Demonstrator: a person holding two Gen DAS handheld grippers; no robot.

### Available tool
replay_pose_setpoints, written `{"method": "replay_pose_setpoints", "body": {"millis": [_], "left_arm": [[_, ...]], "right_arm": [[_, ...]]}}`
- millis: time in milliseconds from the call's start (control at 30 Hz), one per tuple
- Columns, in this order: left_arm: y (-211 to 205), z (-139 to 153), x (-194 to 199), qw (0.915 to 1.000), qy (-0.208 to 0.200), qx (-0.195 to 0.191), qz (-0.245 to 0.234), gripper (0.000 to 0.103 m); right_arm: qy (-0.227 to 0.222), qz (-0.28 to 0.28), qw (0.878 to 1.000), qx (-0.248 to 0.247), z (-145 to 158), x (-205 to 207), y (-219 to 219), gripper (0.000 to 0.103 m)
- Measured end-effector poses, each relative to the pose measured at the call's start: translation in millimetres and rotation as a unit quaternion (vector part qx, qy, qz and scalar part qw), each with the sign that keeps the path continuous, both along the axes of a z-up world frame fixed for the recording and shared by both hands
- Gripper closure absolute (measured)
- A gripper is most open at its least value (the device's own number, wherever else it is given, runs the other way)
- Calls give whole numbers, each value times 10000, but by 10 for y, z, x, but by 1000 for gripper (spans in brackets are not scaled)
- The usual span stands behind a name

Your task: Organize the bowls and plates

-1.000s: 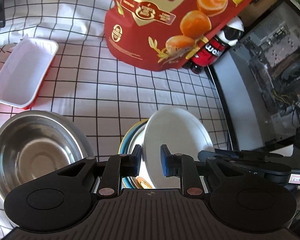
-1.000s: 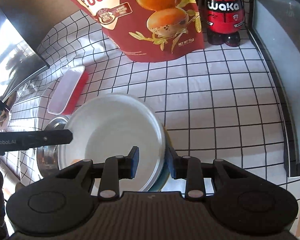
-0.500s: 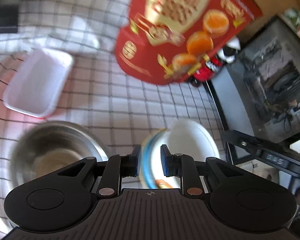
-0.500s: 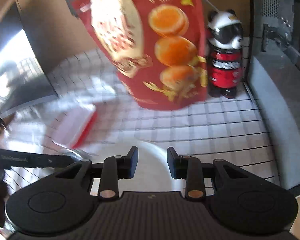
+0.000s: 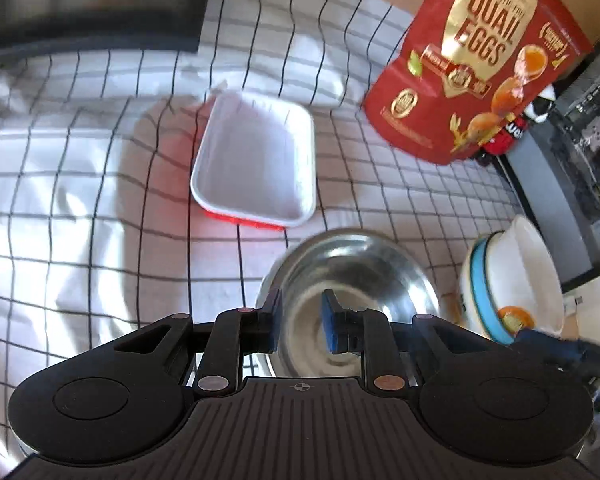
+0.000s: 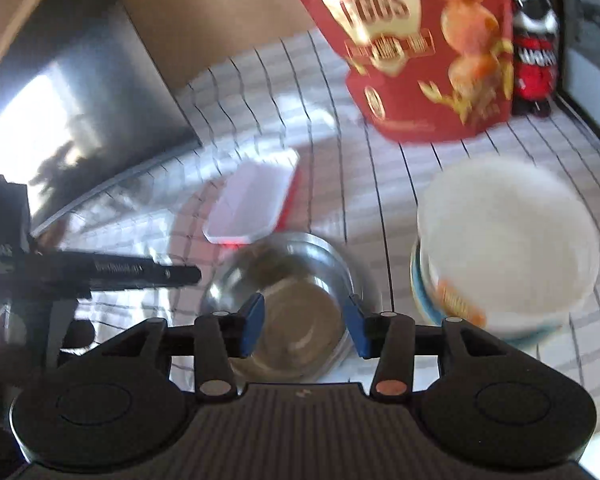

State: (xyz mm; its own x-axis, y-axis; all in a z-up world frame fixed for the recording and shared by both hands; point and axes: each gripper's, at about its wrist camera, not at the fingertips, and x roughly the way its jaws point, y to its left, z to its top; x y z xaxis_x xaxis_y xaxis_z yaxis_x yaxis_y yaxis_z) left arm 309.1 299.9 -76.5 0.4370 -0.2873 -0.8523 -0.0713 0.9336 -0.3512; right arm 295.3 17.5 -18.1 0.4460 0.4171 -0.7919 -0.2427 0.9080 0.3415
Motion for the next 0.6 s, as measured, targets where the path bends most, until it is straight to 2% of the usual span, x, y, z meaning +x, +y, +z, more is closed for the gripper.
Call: {"method": "replay_pose_setpoints", "body": {"millis": [100, 200, 300, 400, 600], "left_arm": [[-21, -128, -5, 9997, 35, 206, -121, 80], [13, -220, 5, 9992, 64, 380, -104, 80], [46, -324, 32, 9995, 191, 198, -150, 80], [60, -432, 53, 9993, 306, 175, -121, 79], [78, -611, 163, 9981, 602, -108, -82, 75]], "right_arm": [[249, -243, 9992, -176, -211, -72, 51, 57], [446, -521, 9976, -135, -420, -76, 75, 57], [605, -736, 9953, -160, -584, -82, 122, 57], [729, -850, 9934, -229, -728, -71, 175, 57], [1041, -1031, 9891, -122, -930, 14, 215, 51]]}}
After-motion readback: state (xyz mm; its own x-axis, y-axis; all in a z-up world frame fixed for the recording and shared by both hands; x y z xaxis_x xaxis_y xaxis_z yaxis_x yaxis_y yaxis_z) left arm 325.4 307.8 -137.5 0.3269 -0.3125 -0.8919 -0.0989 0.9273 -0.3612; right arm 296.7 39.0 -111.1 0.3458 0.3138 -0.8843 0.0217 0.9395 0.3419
